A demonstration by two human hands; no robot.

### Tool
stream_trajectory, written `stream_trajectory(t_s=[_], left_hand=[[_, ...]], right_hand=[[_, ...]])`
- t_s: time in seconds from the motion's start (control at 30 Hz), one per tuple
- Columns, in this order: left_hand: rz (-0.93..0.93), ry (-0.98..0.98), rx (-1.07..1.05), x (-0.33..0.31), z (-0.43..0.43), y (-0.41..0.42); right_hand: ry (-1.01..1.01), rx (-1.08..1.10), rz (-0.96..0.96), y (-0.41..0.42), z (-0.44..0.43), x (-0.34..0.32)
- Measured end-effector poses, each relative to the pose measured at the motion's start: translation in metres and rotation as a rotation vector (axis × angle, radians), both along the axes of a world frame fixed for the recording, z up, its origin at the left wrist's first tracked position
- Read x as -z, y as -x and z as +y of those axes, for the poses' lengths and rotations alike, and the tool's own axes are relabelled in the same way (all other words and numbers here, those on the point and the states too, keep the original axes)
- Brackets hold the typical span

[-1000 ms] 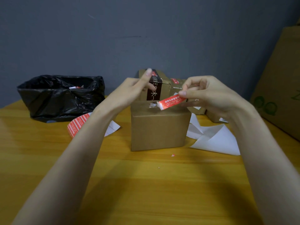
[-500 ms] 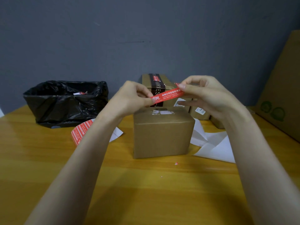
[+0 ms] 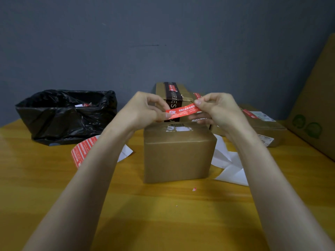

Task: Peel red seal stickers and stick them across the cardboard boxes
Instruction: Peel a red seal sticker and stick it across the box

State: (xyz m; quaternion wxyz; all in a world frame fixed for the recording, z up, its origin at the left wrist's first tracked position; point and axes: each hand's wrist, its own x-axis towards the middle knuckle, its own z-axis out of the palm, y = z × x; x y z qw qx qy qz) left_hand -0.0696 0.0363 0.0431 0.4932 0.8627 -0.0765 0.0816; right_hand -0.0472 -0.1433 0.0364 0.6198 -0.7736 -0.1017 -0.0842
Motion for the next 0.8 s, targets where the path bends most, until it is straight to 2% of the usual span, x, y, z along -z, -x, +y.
stream_trajectory(t_s=[0.17, 0.5, 0.67, 0.8], left_hand=[[0.012, 0.024, -0.039, 0.003, -0.002, -0.004], [-0.012, -0.010, -0.109, 0.003, -0.003, -0.004], [0.007, -0.016, -0.073, 0.000, 0.002, -0.001], [0.017, -0.064, -0.085, 0.001, 0.003, -0.003]], right_hand=[[0.062, 0.091, -0.038, -0.006, 0.006, 0.006], [0.183, 0.109, -0.059, -0.003, 0.005, 0.002], [0.274, 0.080, 0.032, -0.001, -0.009, 0.000], [0.244, 0.062, 0.051, 0.002, -0.009, -0.003]])
